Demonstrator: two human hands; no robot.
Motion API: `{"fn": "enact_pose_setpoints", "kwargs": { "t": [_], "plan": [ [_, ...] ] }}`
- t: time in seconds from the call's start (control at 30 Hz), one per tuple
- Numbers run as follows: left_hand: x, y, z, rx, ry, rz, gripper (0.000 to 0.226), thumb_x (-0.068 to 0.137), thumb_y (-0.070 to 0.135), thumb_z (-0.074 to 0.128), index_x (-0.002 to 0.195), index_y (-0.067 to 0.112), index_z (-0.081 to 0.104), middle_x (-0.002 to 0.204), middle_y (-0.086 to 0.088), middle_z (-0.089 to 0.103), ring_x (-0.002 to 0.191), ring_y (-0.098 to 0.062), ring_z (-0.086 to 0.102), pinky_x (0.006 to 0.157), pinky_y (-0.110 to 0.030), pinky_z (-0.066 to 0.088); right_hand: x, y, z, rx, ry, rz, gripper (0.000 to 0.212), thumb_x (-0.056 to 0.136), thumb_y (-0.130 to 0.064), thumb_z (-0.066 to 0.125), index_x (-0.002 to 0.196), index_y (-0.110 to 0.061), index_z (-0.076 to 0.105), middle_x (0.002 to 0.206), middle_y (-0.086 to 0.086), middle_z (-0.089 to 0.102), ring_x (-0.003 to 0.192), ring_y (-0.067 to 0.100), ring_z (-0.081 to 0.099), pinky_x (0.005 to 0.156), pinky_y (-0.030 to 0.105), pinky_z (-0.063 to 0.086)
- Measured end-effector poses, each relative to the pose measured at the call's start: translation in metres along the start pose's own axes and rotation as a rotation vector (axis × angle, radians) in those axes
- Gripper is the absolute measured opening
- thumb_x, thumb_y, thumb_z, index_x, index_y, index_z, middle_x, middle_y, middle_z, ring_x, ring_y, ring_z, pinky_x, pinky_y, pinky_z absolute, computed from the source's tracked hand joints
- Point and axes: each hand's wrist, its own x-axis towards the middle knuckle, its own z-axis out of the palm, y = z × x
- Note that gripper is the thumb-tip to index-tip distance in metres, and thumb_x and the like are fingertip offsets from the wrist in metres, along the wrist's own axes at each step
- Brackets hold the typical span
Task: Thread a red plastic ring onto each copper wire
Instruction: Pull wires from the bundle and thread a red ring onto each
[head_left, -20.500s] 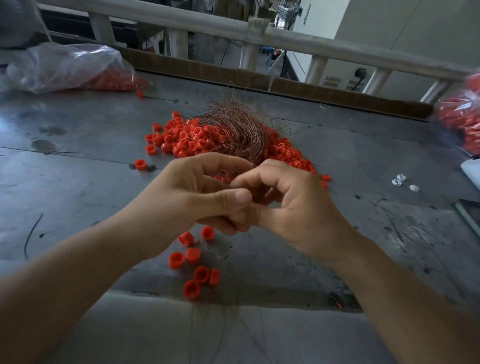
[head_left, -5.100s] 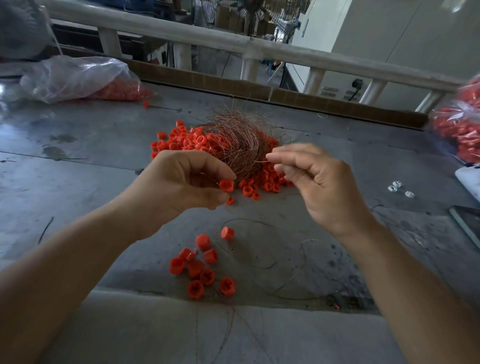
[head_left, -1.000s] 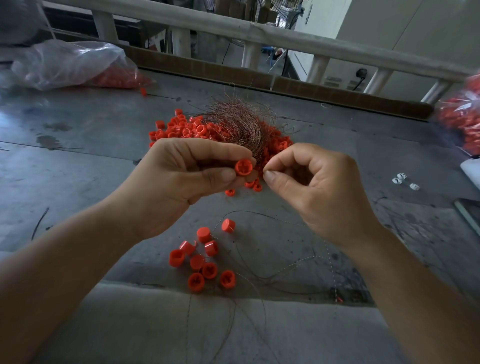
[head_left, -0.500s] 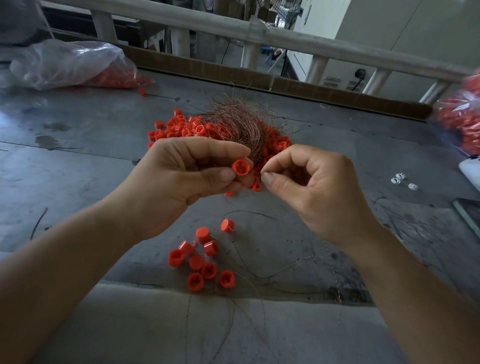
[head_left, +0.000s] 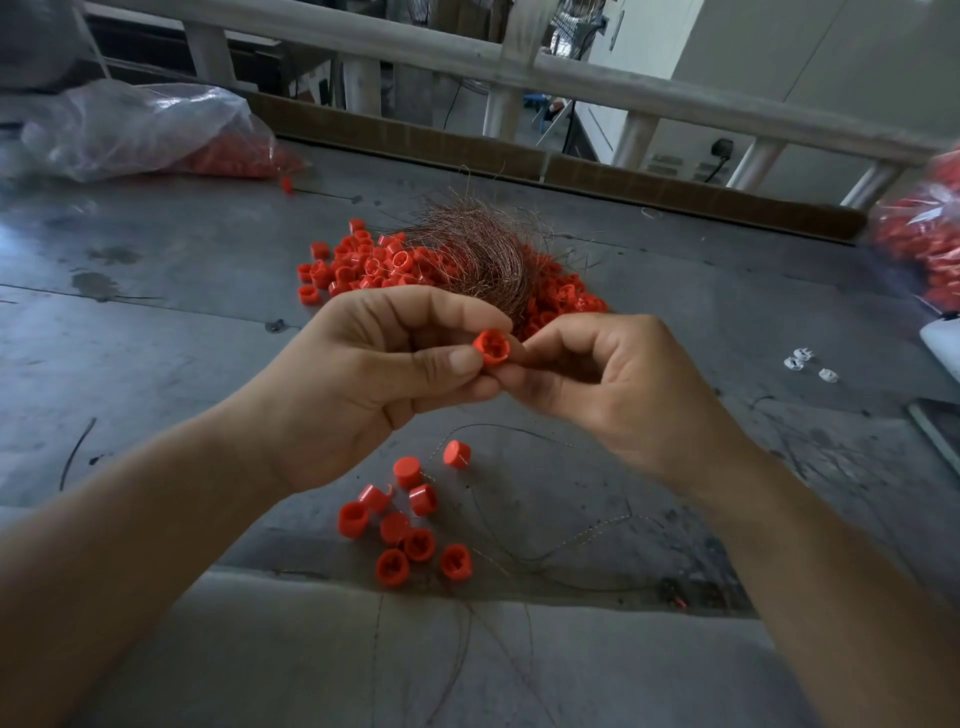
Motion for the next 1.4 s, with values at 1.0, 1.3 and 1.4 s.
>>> {"fn": "enact_pose_setpoints", "kwargs": {
  "t": [1.0, 1.3, 1.4],
  "plan": [
    [0.001, -0.001, -0.001, 0.020, 0.124, -0.050, 0.024, 0.063, 0.000, 0.059, 0.079, 0.009, 0.075, 0.082, -0.011, 0.073, 0.077, -0.020, 0.071, 0.063, -0.019, 0.055, 0.017, 0.031, -0.023, 0.389, 0.144, 0.162, 0.016, 0.070, -0.007, 0.063, 0.084, -0.013, 0.058, 0.075, 0.004, 0.062, 0.062, 0.005, 0.063, 0.060, 0.016, 0.050],
    [0.003, -0.002, -0.001, 0.065, 0.161, -0.046, 0.024, 0.061, 0.003, 0.061, 0.079, 0.010, 0.075, 0.080, -0.011, 0.073, 0.077, -0.020, 0.071, 0.064, -0.019, 0.054, 0.007, 0.008, -0.003, 0.456, -0.004, 0.036, 0.020, 0.070, -0.014, 0.058, 0.089, -0.019, 0.064, 0.069, -0.004, 0.067, 0.068, 0.008, 0.066, 0.062, 0.018, 0.052],
    [0.003, -0.002, 0.000, 0.097, 0.162, -0.037, 0.025, 0.060, 0.004, 0.061, 0.080, 0.012, 0.075, 0.081, -0.010, 0.073, 0.077, -0.019, 0.071, 0.064, -0.019, 0.054, 0.008, 0.009, -0.001, 0.410, 0.016, 0.015, 0.016, 0.070, -0.019, 0.058, 0.085, -0.018, 0.063, 0.069, -0.002, 0.067, 0.069, 0.009, 0.066, 0.061, 0.019, 0.052]
  ]
}}
